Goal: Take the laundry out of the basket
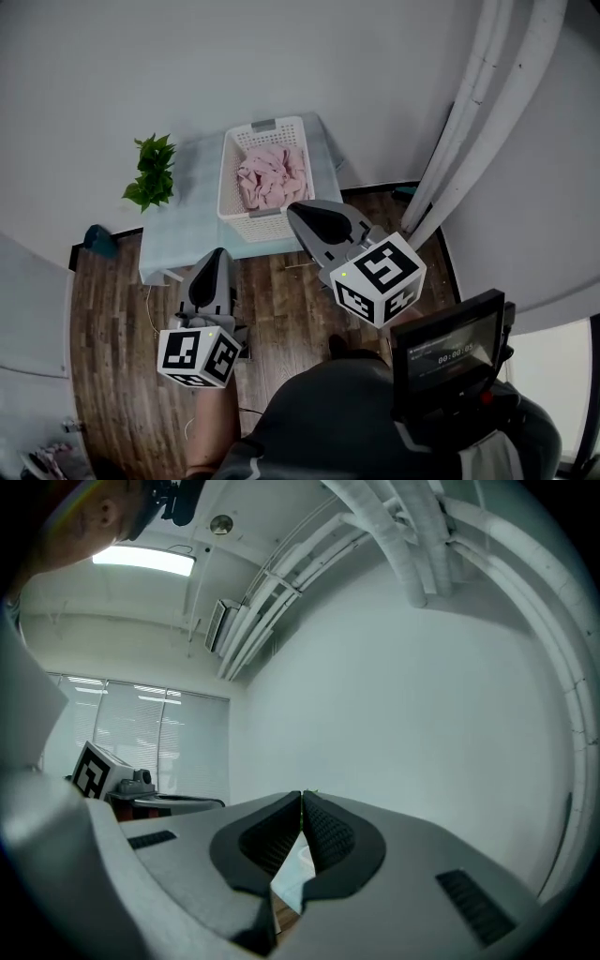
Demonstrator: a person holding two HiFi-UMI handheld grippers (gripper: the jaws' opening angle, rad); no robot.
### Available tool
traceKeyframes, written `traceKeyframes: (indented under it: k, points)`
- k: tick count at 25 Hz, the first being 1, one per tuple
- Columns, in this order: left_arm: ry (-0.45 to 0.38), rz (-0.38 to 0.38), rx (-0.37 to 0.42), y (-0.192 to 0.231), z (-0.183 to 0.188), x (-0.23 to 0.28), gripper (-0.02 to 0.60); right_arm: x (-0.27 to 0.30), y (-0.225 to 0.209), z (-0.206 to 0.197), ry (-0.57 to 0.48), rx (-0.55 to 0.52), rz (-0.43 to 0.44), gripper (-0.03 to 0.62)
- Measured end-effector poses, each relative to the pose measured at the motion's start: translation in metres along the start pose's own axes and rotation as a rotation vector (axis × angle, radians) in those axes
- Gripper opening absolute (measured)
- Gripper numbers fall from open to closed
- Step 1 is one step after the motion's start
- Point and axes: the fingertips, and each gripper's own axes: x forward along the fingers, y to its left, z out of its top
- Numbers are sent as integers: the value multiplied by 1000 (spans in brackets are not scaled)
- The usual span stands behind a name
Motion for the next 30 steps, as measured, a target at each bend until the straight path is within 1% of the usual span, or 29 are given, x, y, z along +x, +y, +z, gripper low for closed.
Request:
traceKeyframes:
  k: [3, 7, 10, 13, 17, 21, 25, 30]
  points:
    - [1, 15, 0, 2, 1, 27, 9, 10, -25, 0, -8, 15, 10, 18]
    - [21, 36, 19, 2, 3, 53, 9, 23, -54, 2, -13, 33, 27, 18]
    - [32, 60, 23, 11, 1, 68, 9, 38, -68, -2, -12, 43, 45, 18]
    - [44, 67, 30, 23, -1, 82, 9, 54, -79, -6, -12, 54, 53, 18]
    - [38, 77, 18, 41, 4, 90, 9, 72, -90, -4, -5, 57, 35, 18]
    - [37, 57, 20, 68, 3, 104, 9, 99, -97, -11, 3, 52, 9, 18]
    - [36, 19, 23, 99, 8, 118, 9, 129, -96, -7, 1, 34, -19, 18]
    - [22, -17, 29, 139, 17, 128, 9, 157, -101, -5, -3, 19, -90, 18]
